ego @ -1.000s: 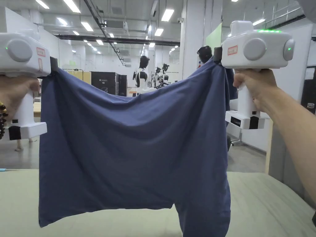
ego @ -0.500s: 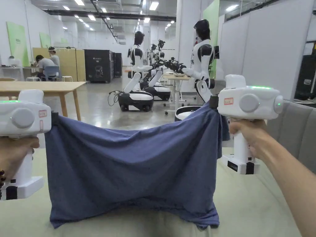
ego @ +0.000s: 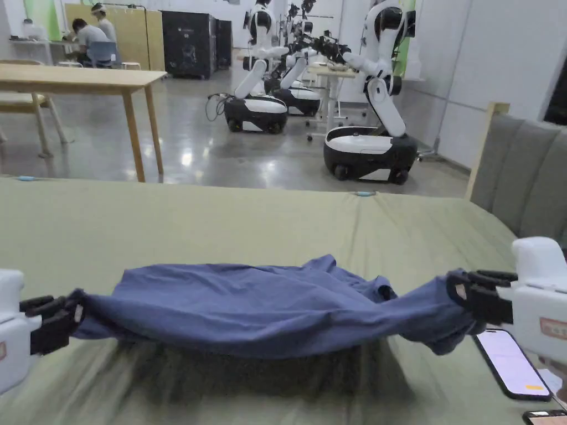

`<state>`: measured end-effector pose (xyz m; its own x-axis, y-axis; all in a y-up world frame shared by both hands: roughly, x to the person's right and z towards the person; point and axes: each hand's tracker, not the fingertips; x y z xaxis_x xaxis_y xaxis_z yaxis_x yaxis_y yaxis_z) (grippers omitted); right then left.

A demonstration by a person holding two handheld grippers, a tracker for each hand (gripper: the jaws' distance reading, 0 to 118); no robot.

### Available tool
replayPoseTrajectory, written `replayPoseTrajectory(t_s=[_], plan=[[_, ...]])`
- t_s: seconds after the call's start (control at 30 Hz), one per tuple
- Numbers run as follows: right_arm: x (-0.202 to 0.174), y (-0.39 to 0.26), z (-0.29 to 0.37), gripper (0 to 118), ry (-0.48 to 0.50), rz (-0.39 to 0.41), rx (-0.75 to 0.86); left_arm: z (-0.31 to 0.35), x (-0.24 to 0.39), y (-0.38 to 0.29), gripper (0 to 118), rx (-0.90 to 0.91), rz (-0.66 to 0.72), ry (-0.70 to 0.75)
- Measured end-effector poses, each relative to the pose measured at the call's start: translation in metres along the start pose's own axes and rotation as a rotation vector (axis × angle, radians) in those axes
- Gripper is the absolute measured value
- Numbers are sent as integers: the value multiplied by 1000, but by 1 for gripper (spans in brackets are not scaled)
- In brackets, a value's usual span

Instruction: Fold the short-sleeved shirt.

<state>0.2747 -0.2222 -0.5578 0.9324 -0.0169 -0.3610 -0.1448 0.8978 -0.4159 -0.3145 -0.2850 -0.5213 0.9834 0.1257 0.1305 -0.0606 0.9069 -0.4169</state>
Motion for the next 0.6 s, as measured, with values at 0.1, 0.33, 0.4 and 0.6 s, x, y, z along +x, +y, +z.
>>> replayPoseTrajectory(t_s=[0.1, 0.33, 0.4, 0.6], plan=[[-2, -61, 23, 2, 49, 24, -115, 19, -7, -63, 5, -115, 30, -10], [0, -143, -1, 2, 44, 154, -442, 27, -22, -131, 5, -223, 111, -17], [3, -155, -14, 2, 39, 185, -490, 27, -25, -138, 5, -233, 123, -13], [14, -163, -20, 25, 53, 157, -469, 27, -19, -134, 32, -209, 109, 4]])
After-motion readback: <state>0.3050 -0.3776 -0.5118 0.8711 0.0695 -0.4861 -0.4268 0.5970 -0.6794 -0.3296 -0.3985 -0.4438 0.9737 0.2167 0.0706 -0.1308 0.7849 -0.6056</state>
